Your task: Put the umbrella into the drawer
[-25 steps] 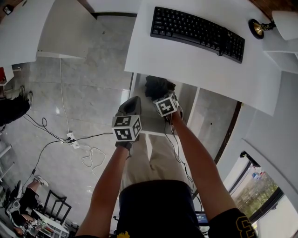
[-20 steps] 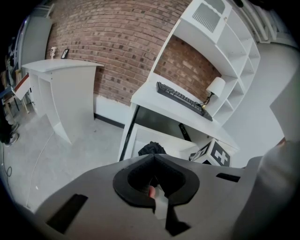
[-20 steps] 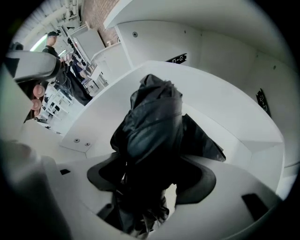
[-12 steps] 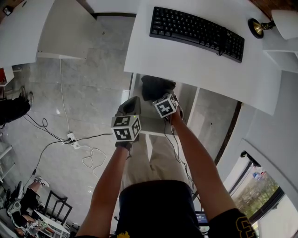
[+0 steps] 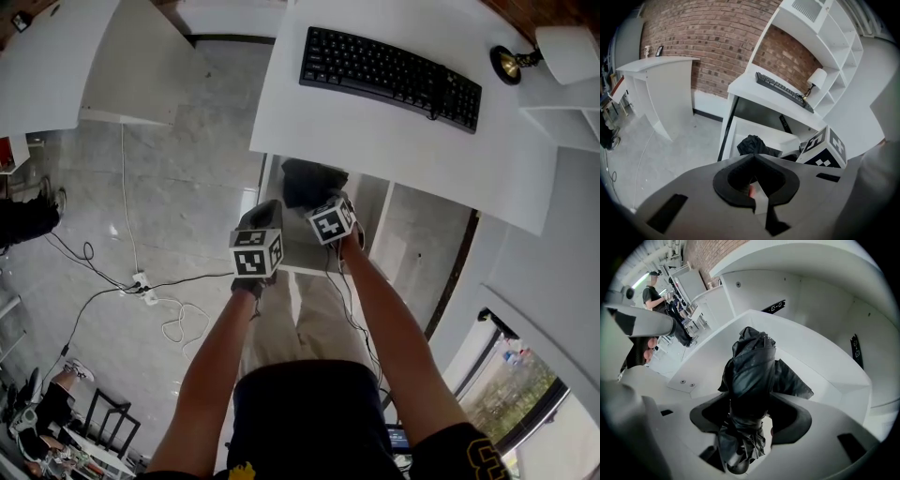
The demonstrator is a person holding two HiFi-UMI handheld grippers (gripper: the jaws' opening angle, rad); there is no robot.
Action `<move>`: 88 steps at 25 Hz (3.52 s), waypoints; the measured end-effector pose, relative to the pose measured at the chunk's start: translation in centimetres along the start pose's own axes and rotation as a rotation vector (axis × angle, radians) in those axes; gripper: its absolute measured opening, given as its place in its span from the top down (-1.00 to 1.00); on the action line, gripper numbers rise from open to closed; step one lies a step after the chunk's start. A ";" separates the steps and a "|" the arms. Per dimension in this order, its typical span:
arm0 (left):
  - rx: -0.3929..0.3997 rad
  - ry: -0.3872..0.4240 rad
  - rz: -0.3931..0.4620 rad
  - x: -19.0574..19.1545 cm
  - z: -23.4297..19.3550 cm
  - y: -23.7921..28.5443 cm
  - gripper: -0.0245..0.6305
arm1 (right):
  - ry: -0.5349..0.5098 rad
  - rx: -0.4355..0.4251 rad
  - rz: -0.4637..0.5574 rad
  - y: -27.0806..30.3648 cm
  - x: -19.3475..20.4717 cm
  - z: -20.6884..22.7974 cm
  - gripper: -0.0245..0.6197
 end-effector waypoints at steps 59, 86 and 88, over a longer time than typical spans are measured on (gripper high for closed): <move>0.115 0.334 0.252 -13.8 6.9 -21.9 0.87 | 0.452 0.254 0.643 -38.9 1.8 0.4 0.92; 0.074 0.489 0.761 -23.4 13.2 -33.0 0.87 | 0.301 0.417 1.032 -55.1 -2.7 -0.1 0.92; 0.072 0.484 0.753 -23.3 13.1 -32.9 0.87 | 0.303 0.417 1.041 -55.4 -2.7 -0.2 0.92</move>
Point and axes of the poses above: the fingertips, and each gripper's own axes: y forward along the fingers, z to its right, x out of its underside, the point moved 7 cm from there along -y, backward along the fingers, and after that the axes turned 3 degrees about -z, right-handed, at the moved point
